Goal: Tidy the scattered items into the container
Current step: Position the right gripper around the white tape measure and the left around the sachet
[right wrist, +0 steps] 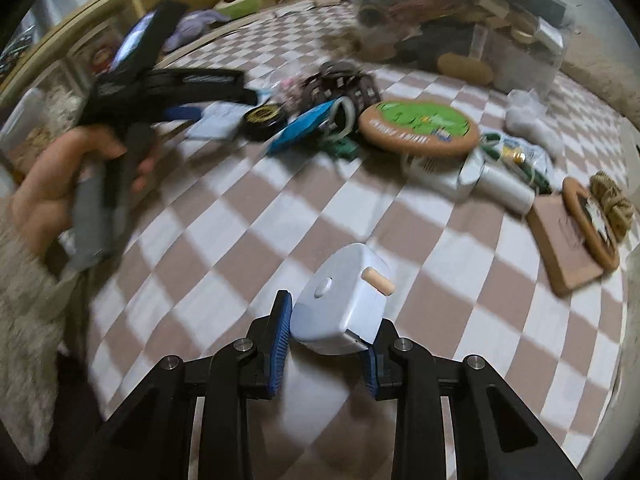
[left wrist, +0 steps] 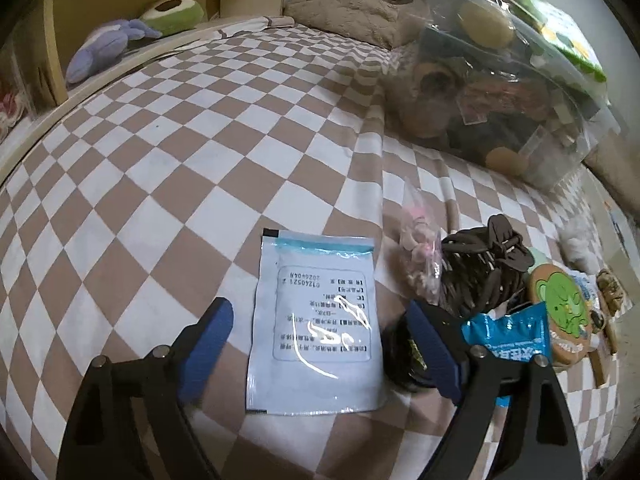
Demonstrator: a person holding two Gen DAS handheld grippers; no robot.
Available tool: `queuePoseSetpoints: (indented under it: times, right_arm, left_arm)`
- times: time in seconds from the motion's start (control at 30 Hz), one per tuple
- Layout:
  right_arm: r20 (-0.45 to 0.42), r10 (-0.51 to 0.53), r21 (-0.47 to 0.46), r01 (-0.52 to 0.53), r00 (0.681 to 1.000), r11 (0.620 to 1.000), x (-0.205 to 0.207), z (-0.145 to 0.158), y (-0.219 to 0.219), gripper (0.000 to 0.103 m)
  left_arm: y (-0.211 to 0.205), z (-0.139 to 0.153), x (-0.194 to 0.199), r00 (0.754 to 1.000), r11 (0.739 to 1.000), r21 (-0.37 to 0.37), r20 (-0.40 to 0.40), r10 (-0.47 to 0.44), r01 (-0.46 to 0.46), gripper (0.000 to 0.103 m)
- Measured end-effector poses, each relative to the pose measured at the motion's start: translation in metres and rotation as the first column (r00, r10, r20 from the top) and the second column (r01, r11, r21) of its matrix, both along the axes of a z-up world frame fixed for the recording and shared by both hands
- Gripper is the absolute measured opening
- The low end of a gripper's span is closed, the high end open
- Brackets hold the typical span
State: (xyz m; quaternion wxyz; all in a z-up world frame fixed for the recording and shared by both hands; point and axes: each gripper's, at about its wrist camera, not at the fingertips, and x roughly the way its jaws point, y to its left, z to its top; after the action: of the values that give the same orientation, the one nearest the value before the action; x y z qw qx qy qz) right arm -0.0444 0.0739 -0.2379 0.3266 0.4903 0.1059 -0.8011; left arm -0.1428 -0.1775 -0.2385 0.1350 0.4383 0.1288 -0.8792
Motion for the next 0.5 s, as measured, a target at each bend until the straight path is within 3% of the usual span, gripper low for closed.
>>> queuePoseSetpoints:
  times: [0.2,0.3,0.43,0.47,0.5]
  right_arm:
    - [0.037,0.018,-0.048,-0.016,0.999,0.999,0.026,0.007,0.015,0.032]
    - [0.061,0.008,-0.088,-0.002,0.998,0.996,0.030,0.009,0.017,0.032]
    - [0.065,0.009,-0.083,-0.003,0.998,0.997,0.031,0.012,0.015,0.032]
    - [0.058,0.002,-0.078,0.002,0.998,0.997,0.031,0.014,0.016,0.032]
    - [0.052,-0.005,-0.071,0.009,0.999,0.997,0.030,0.014,0.017,0.040]
  left_arm:
    - [-0.001,-0.004,-0.008,1.000,0.999,-0.029,-0.007,0.027,-0.027,0.090]
    - [0.003,-0.006,-0.012,1.000,0.999,-0.046,0.004,0.013,-0.012,0.098]
    - [0.001,-0.008,-0.017,1.000,0.998,-0.058,0.026,0.006,-0.005,0.099]
    - [0.000,-0.008,-0.017,0.999,0.998,-0.062,0.032,0.014,-0.012,0.099]
    - [0.000,-0.008,-0.017,0.999,0.997,-0.075,0.038,0.021,-0.018,0.099]
